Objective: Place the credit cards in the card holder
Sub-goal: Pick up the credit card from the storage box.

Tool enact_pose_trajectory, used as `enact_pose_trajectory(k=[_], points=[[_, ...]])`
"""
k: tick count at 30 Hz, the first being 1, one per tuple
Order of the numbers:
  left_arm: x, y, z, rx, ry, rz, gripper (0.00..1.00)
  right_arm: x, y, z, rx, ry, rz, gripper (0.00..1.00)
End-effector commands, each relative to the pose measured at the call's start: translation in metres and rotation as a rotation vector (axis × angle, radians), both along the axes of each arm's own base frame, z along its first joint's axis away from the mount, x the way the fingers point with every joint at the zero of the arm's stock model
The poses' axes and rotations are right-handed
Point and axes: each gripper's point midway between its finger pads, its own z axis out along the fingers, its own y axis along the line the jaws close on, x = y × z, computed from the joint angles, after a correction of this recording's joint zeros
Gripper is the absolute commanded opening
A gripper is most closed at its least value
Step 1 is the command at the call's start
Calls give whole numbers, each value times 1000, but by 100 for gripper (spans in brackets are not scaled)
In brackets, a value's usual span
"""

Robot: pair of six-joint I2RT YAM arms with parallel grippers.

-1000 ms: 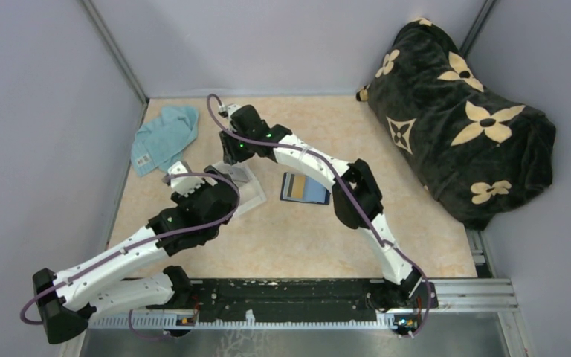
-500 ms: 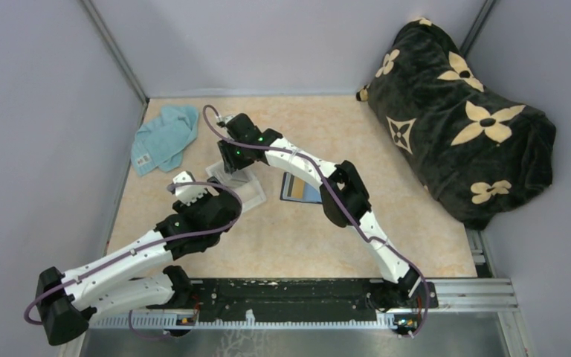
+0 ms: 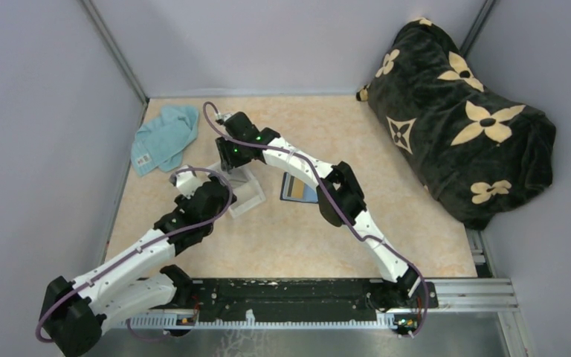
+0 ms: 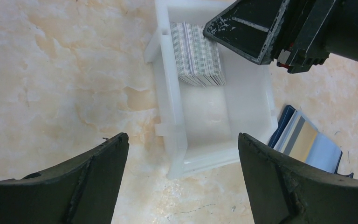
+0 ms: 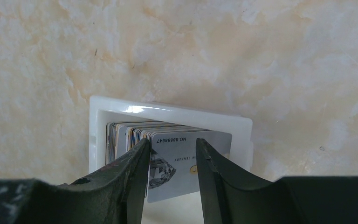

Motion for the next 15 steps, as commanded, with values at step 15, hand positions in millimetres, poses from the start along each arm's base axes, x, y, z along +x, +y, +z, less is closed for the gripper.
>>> enact_pose_trajectory(k=[15], points=[[-1,11,-49,-123,73,50,70,-20,-7,-28,-60,90,11,40]])
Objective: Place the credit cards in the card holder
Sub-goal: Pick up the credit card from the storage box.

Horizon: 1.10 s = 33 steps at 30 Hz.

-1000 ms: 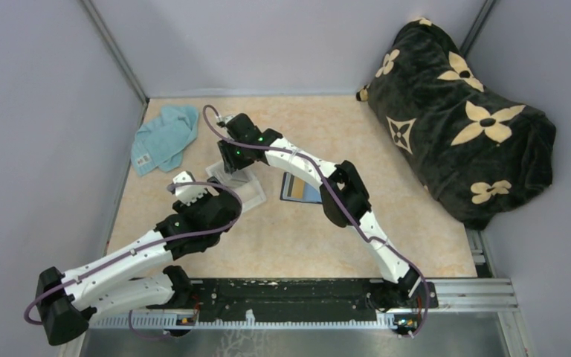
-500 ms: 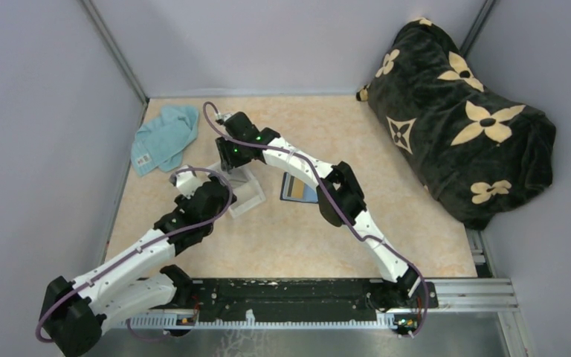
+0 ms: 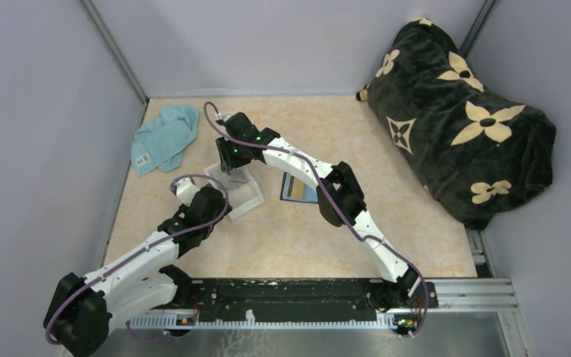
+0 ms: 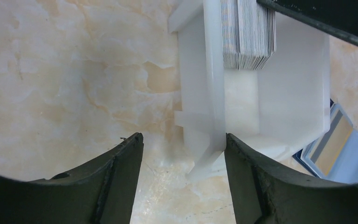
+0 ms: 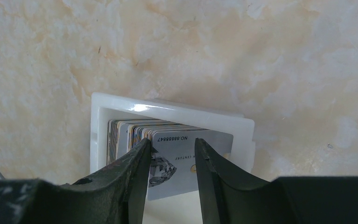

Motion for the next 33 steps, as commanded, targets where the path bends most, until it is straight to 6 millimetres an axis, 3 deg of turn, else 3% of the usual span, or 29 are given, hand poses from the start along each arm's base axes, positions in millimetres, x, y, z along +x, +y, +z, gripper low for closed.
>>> enact_pose_trajectory(k=[1,13,15,17,19,23,29,33], points=[[5,4,7,-62,-50,57,69,-16,-8,-27,-68,63,18,40],[6,3,42,-193,-221,47,66,-18,-11,-32,-80,63,21,40],[4,6,48,-205,-248,55,58,-18,-11,-33,-82,65,21,40],[3,10,50,-196,-253,74,42,-18,-10,-33,-81,65,22,39],[1,14,43,-177,-224,94,29,-17,-10,-33,-80,64,22,39],[-5,23,21,-121,-120,152,16,-17,-9,-31,-74,62,23,39],[-5,23,-6,-74,-23,170,7,-19,-10,-34,-82,66,29,39],[-2,22,-13,-73,-20,169,6,-19,-11,-33,-84,66,31,37]])
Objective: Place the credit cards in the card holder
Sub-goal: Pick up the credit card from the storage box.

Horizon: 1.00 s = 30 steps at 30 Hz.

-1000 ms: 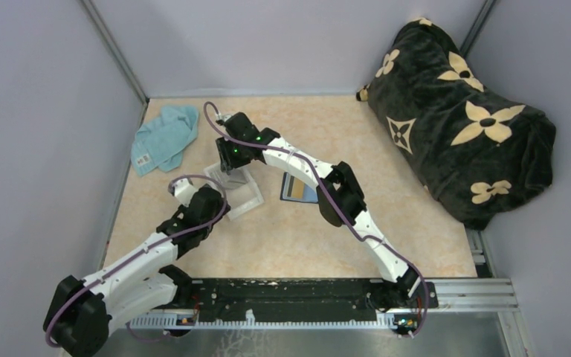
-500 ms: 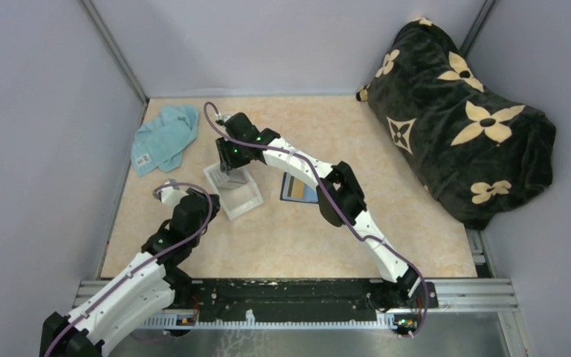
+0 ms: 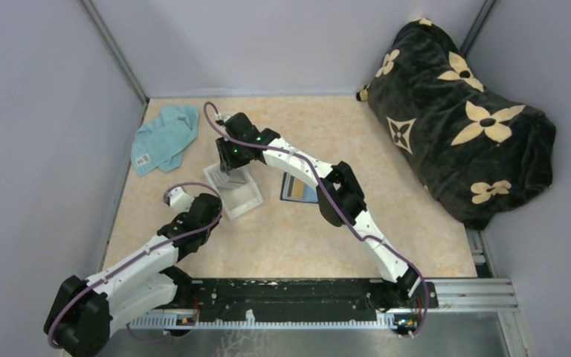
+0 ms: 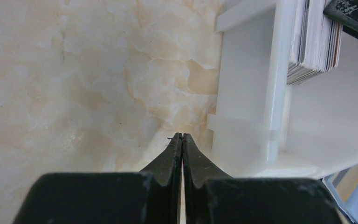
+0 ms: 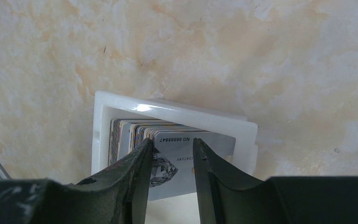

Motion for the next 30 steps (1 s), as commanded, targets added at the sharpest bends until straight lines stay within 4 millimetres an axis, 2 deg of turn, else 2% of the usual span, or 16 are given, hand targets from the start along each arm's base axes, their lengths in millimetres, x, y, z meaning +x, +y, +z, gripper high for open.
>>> enact_pose_trajectory(k=[1,13,21,30], points=[[10,-1,6,-24,-36,23,6,-17,-14,-31,-99,57,20,36],[27,-12,1,-76,-60,-50,9,-26,-10,-10,-62,50,30,31],[30,-13,3,-82,-68,-58,9,-28,-8,5,-46,35,31,26],[31,-13,1,-82,-59,-62,9,-33,-6,17,-39,22,32,25]])
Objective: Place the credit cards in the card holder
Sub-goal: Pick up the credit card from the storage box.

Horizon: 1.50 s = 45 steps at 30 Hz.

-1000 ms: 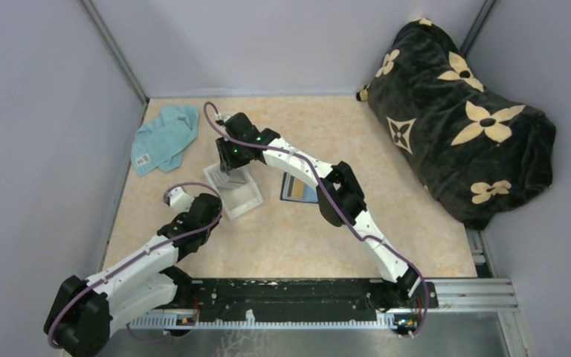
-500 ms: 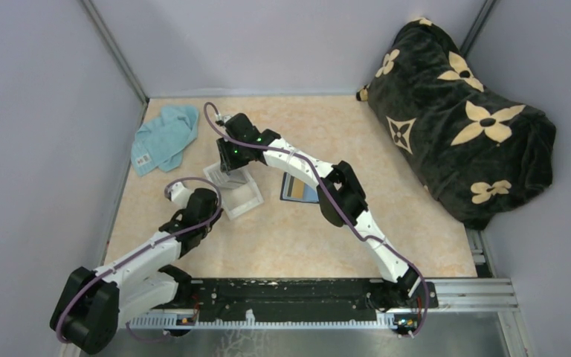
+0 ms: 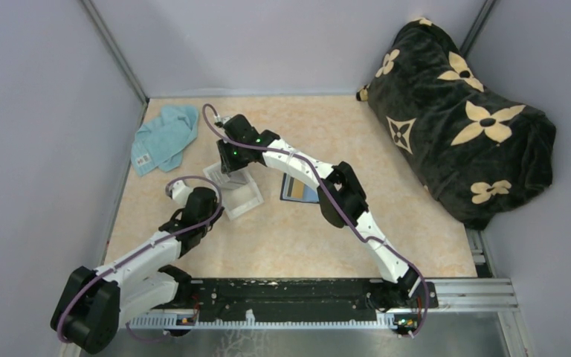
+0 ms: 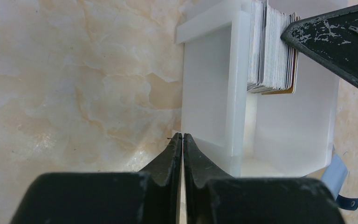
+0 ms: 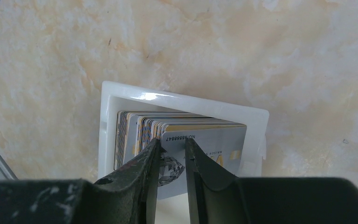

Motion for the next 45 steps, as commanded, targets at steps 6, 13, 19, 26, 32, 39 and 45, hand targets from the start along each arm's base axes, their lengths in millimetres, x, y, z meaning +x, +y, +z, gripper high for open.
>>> enact_pose_trajectory(k=[6,13,19,26,32,39,45], points=[[2,-1,-1,-7,-4,-10,9,-26,-6,19,-35,12,27,25],[1,-1,-4,-15,0,-8,8,-26,-6,23,-31,11,25,25],[0,0,-6,-16,3,-6,8,-27,-6,29,-19,8,26,25],[-1,-1,-7,-19,6,-5,8,-27,-4,38,-2,0,27,25],[-2,-1,-9,-21,9,-7,8,-28,-5,46,8,-8,27,25],[-2,0,-8,-22,7,-5,8,-31,-4,56,19,-20,30,25],[-3,0,-7,-22,8,-5,8,-32,-3,62,32,-24,30,25]])
